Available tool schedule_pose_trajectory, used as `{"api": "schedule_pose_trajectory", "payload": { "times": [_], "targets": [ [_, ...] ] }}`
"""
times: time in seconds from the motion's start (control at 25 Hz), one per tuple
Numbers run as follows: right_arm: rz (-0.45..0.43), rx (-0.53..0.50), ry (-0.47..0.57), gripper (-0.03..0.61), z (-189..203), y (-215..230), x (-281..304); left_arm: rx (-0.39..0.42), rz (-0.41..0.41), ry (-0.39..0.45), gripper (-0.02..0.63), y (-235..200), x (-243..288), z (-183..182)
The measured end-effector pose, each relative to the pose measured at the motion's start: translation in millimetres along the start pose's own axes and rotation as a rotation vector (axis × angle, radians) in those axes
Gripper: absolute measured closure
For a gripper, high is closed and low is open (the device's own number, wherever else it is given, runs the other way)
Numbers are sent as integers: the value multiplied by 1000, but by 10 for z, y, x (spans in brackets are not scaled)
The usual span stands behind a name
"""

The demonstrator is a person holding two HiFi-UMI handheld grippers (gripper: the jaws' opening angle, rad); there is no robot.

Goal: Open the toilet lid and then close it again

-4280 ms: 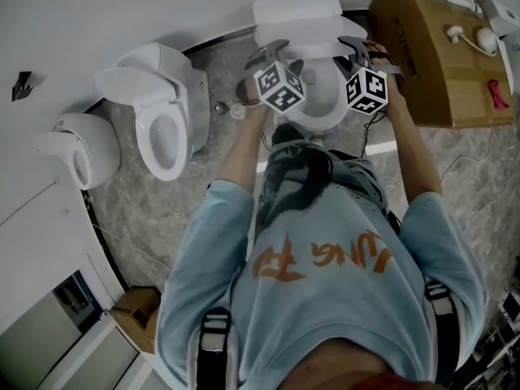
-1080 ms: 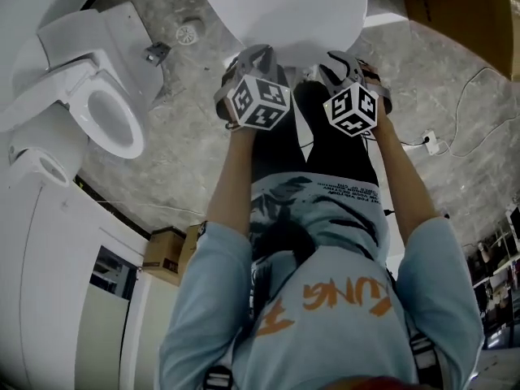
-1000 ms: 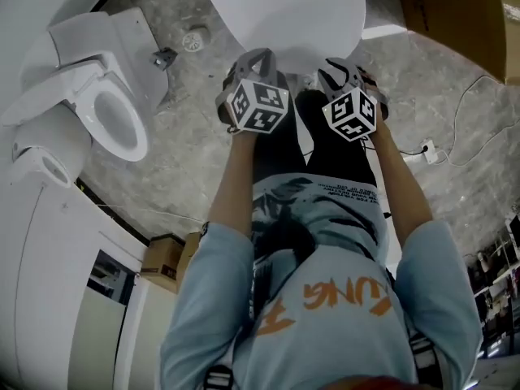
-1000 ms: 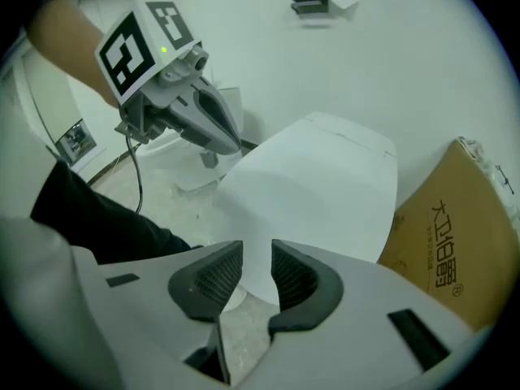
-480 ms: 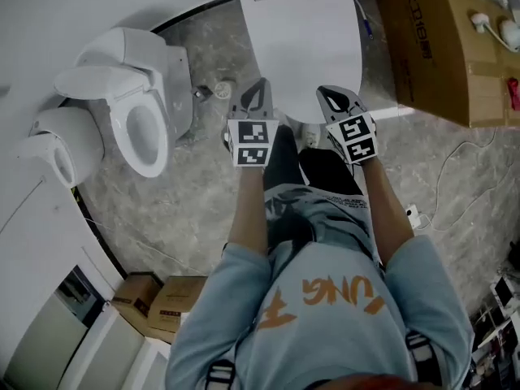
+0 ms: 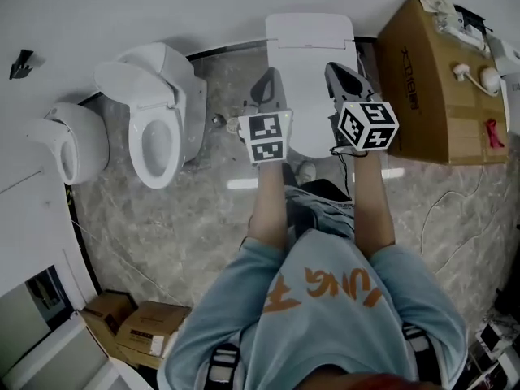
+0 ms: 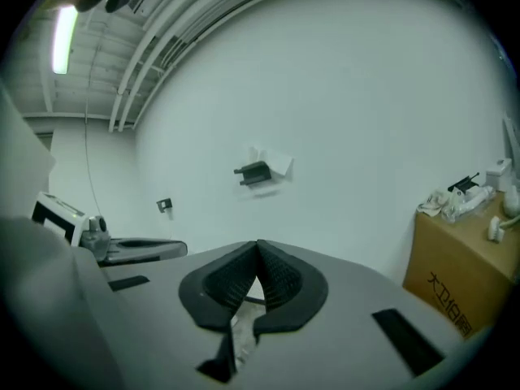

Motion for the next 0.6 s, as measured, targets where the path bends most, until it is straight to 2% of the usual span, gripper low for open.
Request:
{"api": "schedule_pose_trajectory", "payload": {
  "times": [0.2,0.32,0.44,0.6],
  "targets": [
    [66,-63,97,565,-605,40,-228,17,12,106,588,32,-142,-480],
    [91,-142,134,566,-837,-19,-326,23,33,168,588,57,-224,-739],
    [122,-192,181,566,-934,5,-396,55,59,223,588,163,-251,-884],
    [134,-219,202,566,-857,40,-367,78,61,248,588,206,-223,-857]
  ]
}}
Point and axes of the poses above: the fingertips, and each gripper's own axes: x forward along the fingers, y to its right, z out of its underside, the point moved 8 cm from there along -x, backward along the fingers, and after that the axes turned 7 degrees about -x, right-handed, at the moved point
